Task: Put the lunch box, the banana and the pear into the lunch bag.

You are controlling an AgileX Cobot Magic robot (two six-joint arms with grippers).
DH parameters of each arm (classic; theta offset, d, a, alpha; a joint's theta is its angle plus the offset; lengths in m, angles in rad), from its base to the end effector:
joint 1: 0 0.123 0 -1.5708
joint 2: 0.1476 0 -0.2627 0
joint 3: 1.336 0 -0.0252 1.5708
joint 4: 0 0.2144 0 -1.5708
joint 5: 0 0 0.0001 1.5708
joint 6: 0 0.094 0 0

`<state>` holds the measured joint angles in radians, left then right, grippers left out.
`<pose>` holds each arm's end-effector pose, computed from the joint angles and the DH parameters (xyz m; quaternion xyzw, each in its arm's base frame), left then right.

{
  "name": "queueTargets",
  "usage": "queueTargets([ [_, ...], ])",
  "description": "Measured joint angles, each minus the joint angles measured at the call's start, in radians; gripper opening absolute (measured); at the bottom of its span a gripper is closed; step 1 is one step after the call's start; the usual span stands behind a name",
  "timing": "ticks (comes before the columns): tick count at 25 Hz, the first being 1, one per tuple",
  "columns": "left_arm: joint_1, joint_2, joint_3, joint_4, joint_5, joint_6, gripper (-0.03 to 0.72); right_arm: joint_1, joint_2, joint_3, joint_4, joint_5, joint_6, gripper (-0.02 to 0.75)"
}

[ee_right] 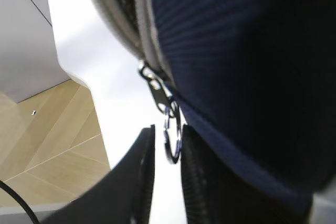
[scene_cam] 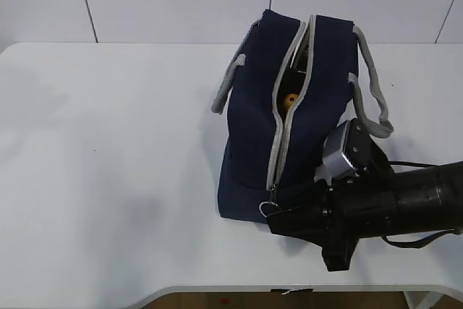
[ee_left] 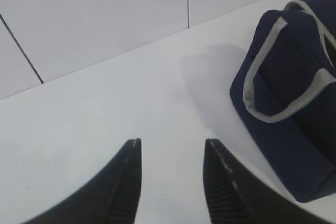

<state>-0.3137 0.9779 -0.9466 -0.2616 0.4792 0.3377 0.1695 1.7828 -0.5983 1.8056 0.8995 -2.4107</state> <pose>0.1726 -0.0678 0.3600 0.2053 0.8096 -0.1069 0.5395 0.2388 0.1136 0.1454 -0.4135 0.7512 0.3344 0.3910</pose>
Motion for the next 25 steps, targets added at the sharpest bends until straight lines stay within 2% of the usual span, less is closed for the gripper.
queueTargets([
  [3, 0.0, 0.0, 0.0, 0.0, 0.0, 0.0, 0.298, 0.0, 0.009, 0.0, 0.0, 0.001, -0.001, 0.087],
  [10, 0.0, 0.0, 0.0, 0.0, 0.0, 0.0, 0.298, 0.0, 0.011, 0.0, 0.0, 0.003, -0.001, 0.016],
  [25, 0.0, 0.0, 0.0, 0.0, 0.0, 0.0, 0.294, 0.0, 0.013, 0.0, -0.002, 0.003, 0.043, 0.006],
])
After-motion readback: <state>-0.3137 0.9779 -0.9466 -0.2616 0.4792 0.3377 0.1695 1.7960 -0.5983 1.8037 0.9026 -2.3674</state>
